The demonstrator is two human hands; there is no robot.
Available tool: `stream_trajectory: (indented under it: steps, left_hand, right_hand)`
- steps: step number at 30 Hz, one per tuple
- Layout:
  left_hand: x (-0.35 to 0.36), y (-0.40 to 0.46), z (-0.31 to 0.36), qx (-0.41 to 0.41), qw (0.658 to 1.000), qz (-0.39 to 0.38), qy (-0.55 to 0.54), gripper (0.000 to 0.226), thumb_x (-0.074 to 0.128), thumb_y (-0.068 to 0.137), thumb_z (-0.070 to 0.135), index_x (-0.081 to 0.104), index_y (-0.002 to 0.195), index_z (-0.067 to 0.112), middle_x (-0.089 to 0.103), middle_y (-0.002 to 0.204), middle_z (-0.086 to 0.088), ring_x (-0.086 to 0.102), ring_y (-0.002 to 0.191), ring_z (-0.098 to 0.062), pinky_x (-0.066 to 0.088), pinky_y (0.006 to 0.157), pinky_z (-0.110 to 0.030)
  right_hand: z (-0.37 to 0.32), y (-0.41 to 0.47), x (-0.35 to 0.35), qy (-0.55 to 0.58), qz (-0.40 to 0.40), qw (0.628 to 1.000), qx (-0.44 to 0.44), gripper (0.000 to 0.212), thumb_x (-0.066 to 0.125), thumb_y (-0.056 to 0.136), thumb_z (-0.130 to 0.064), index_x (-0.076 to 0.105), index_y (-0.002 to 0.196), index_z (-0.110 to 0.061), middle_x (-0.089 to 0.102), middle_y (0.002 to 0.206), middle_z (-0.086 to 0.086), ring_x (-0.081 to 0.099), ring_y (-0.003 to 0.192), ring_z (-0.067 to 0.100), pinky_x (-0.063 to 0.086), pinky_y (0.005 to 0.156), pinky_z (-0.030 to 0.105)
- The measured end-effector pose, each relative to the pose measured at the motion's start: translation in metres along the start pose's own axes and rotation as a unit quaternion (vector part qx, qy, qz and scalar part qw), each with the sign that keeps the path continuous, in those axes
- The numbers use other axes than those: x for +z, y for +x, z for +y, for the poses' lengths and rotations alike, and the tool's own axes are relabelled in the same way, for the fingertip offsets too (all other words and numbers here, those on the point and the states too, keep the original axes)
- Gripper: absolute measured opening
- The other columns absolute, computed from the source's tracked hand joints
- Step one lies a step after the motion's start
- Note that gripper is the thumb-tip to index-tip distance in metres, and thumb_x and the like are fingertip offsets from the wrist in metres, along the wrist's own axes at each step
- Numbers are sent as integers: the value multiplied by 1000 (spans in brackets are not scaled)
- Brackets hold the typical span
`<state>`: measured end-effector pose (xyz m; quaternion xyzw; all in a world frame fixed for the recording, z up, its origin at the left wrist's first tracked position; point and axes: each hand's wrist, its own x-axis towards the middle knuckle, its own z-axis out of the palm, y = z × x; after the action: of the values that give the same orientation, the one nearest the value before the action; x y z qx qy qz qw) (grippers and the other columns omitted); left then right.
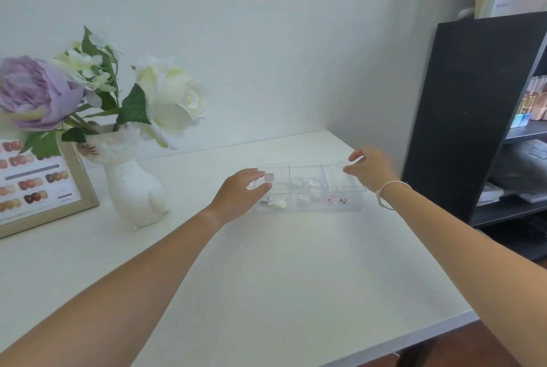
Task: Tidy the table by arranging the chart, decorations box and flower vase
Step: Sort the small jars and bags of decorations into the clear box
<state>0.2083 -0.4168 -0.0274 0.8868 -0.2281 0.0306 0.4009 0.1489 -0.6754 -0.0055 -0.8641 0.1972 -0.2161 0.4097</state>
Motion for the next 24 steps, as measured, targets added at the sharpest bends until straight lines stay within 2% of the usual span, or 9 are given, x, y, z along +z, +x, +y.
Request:
stream_trajectory:
  steps: [4,7,12,16,18,21,24]
  left_hand:
    - [2,-2,-3,-14,999,-8,-29,45,57,88,38,53,130,21,40,147,8,49,120,-16,33,90,-20]
    - [2,-4,-5,-18,999,-10,-37,47,56,88,39,52,130,19,38,147,10,49,122,-16,32,90,-19]
    - [2,-7,-4,-16,999,-12,-42,49,55,89,40,49,133,19,37,149,10,50,121,-17,32,91,-19]
    - [4,-11,-8,-45,997,-10,-65,65,56,86,45,32,143,23,43,144,2,50,117,-14,32,88,-21]
    - [6,-15,-12,-64,995,-17,-77,74,60,83,46,26,145,23,43,145,1,49,118,-13,33,88,-22]
    - [8,-19,-18,-78,992,-23,-96,83,66,79,45,23,146,21,41,146,2,46,124,-14,34,91,-23]
    - [11,-23,-19,-75,993,-36,-80,81,69,78,41,27,145,21,49,138,3,47,126,-13,34,90,-16]
  right_hand:
    - [5,-6,8,-41,2,999,-22,15,64,79,-16,60,94,-16,57,96,0,55,89,21,39,73,28]
    - [6,-10,12,-60,18,997,-40,20,62,80,-17,62,100,-14,56,112,5,54,100,21,42,83,33]
    - [14,-20,11,26,50,998,-31,24,58,85,-27,59,108,-18,52,122,5,45,96,12,33,82,27]
    - [26,-34,9,66,30,997,-11,48,59,83,-44,50,125,-21,50,131,2,48,112,16,38,95,31]
    - [33,-41,8,71,2,997,4,63,62,78,-51,43,132,-25,47,136,1,49,116,19,39,93,31]
    - [38,-48,8,73,-41,996,19,77,69,73,-48,33,139,-29,44,140,1,49,110,17,36,87,27]
    - [41,-51,10,21,-50,998,28,85,71,73,-44,25,143,-28,45,140,4,44,124,24,36,100,34]
